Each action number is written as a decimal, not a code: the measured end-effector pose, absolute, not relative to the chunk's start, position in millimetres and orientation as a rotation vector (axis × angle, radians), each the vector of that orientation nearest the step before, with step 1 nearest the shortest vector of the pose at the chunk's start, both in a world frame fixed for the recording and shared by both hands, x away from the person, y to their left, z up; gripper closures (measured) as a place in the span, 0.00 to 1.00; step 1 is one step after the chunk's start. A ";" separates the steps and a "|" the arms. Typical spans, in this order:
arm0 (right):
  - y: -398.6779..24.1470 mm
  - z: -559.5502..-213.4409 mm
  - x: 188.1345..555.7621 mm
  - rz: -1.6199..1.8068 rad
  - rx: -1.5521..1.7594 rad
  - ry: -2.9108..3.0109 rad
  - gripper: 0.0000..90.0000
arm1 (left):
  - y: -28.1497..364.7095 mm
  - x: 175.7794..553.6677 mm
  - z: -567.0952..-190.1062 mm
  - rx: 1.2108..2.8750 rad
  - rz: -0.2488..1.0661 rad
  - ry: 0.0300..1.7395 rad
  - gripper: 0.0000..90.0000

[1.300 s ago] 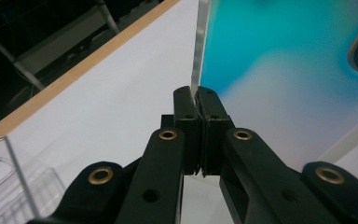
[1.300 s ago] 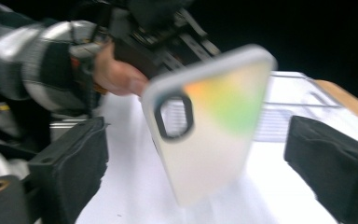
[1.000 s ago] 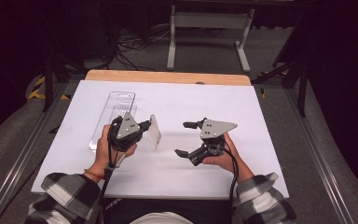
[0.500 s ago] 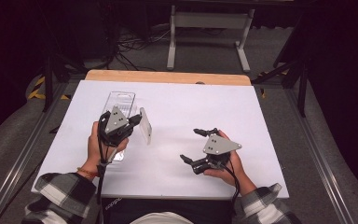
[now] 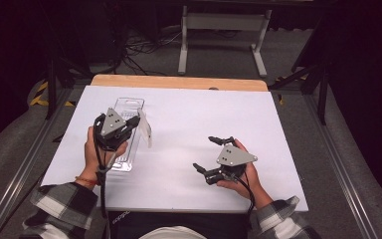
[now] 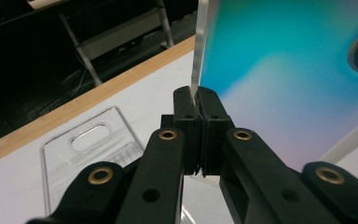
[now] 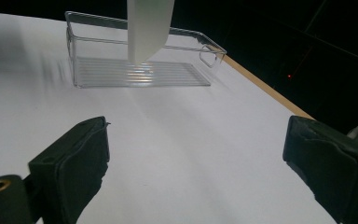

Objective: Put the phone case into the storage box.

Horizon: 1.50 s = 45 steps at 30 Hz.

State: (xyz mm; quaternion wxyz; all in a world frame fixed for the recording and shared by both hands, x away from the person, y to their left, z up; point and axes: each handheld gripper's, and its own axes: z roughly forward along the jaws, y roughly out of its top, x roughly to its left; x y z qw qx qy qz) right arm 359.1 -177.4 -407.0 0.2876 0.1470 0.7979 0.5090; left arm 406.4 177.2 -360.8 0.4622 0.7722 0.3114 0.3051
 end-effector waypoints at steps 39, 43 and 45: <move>-176.4 -416.6 369.0 1.345 0.423 2.185 0.09 | 237.1 448.7 -363.3 1.791 0.780 0.995 0.98; -175.5 -417.2 370.1 1.347 0.427 2.193 0.09 | 237.4 456.6 -366.0 1.792 0.806 0.996 0.98; -175.5 -417.1 370.8 1.342 0.430 2.191 0.09 | 237.2 461.8 -365.4 1.796 0.807 1.001 0.98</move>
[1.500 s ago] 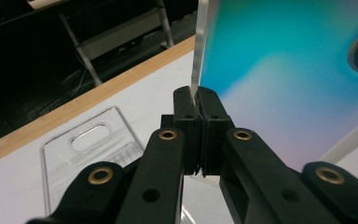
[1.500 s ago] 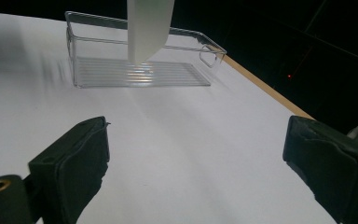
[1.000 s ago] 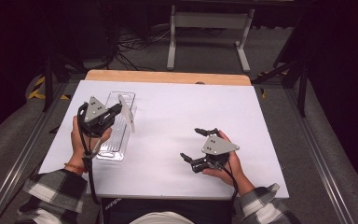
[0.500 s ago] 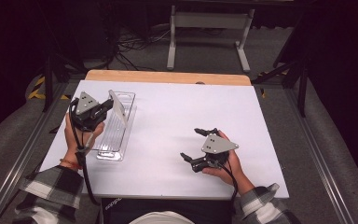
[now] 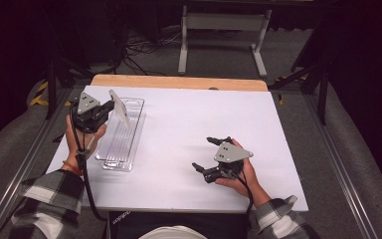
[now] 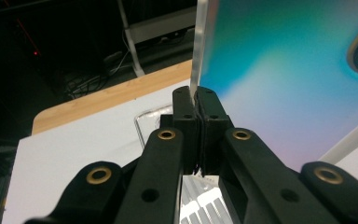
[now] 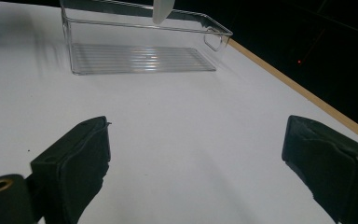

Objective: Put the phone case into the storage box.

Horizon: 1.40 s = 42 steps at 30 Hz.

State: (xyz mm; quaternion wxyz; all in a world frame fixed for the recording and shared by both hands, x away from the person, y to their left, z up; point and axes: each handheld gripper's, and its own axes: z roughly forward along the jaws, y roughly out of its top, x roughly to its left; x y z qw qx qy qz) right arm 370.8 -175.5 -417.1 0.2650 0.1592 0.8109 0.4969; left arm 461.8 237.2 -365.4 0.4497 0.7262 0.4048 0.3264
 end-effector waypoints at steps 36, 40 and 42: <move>-167.8 -426.9 374.7 1.297 0.396 2.299 0.09 | 226.6 550.3 -390.3 1.852 0.739 1.271 0.98; -167.2 -427.7 374.7 1.297 0.396 2.305 0.09 | 225.0 553.9 -392.4 1.868 0.734 1.274 0.98; -166.6 -427.9 374.5 1.287 0.394 2.307 0.09 | 223.3 554.7 -393.0 1.885 0.732 1.266 0.97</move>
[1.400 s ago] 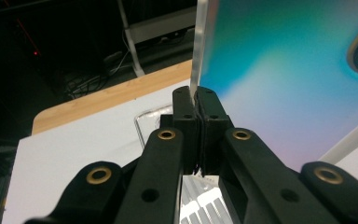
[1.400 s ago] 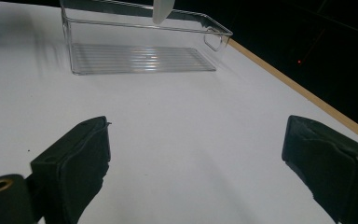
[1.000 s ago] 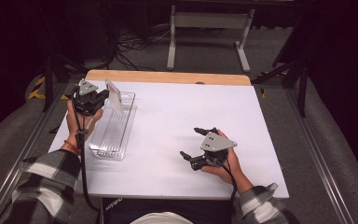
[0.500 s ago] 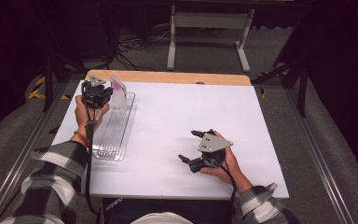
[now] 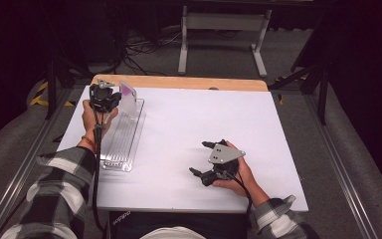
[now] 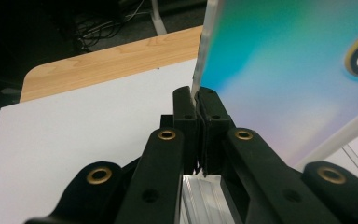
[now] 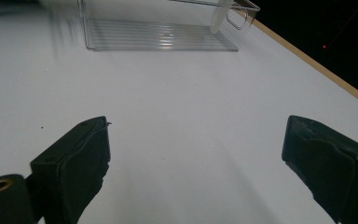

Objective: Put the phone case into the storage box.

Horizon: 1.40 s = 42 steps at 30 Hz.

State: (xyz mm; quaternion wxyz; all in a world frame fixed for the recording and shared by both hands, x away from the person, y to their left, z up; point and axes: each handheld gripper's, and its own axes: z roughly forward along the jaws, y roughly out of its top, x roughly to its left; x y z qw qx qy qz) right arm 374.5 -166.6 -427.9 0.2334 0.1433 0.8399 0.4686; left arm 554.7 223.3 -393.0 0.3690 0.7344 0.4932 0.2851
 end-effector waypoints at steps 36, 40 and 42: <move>-166.7 -429.5 375.4 1.282 0.398 2.325 0.09 | 231.9 555.9 -395.6 1.928 0.738 1.272 0.85; -166.5 -428.8 374.7 1.281 0.396 2.319 0.09 | 232.5 552.0 -393.4 1.922 0.742 1.244 0.84; -166.1 -428.4 374.2 1.279 0.393 2.319 0.09 | 232.4 550.8 -394.1 1.936 0.745 1.234 0.84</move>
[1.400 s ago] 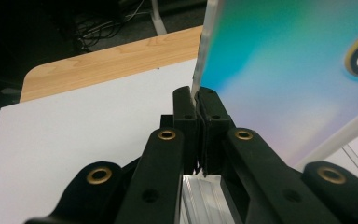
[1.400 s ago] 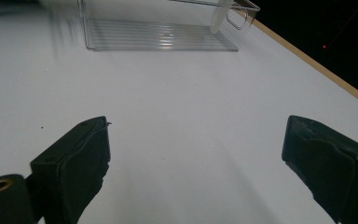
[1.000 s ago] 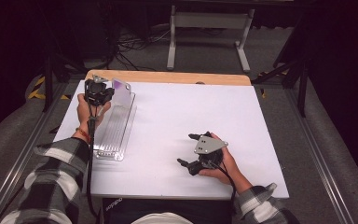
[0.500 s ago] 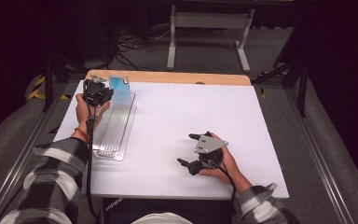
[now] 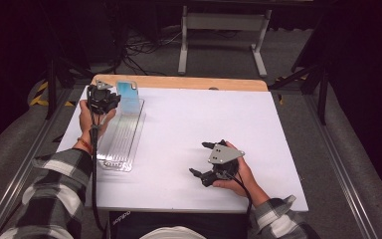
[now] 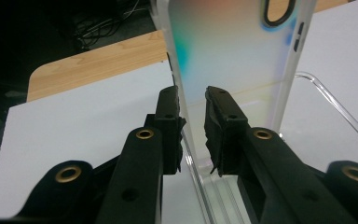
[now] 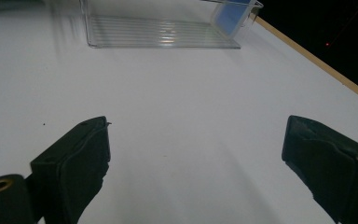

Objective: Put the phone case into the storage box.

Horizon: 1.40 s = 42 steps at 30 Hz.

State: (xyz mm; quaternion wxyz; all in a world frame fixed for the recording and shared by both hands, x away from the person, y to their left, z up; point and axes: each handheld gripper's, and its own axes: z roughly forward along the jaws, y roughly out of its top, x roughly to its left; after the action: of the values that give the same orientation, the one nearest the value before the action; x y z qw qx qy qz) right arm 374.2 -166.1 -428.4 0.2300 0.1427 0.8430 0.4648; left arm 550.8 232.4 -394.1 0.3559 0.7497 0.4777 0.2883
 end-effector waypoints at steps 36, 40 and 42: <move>-168.2 -423.4 372.1 1.276 0.388 2.285 0.09 | 237.8 488.2 -381.6 1.864 0.880 0.904 0.66; -168.0 -423.4 371.7 1.274 0.385 2.286 0.09 | 237.1 484.8 -381.9 1.854 0.868 0.895 0.62; -168.1 -423.4 371.7 1.271 0.384 2.285 0.09 | 236.3 482.7 -382.2 1.856 0.875 0.885 0.61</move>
State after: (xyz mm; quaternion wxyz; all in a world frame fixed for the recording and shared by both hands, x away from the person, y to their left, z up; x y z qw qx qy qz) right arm 371.7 -168.1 -423.4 0.2468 0.1408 0.8378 0.4662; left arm 482.7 236.3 -382.2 0.4383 0.7466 0.3560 0.3519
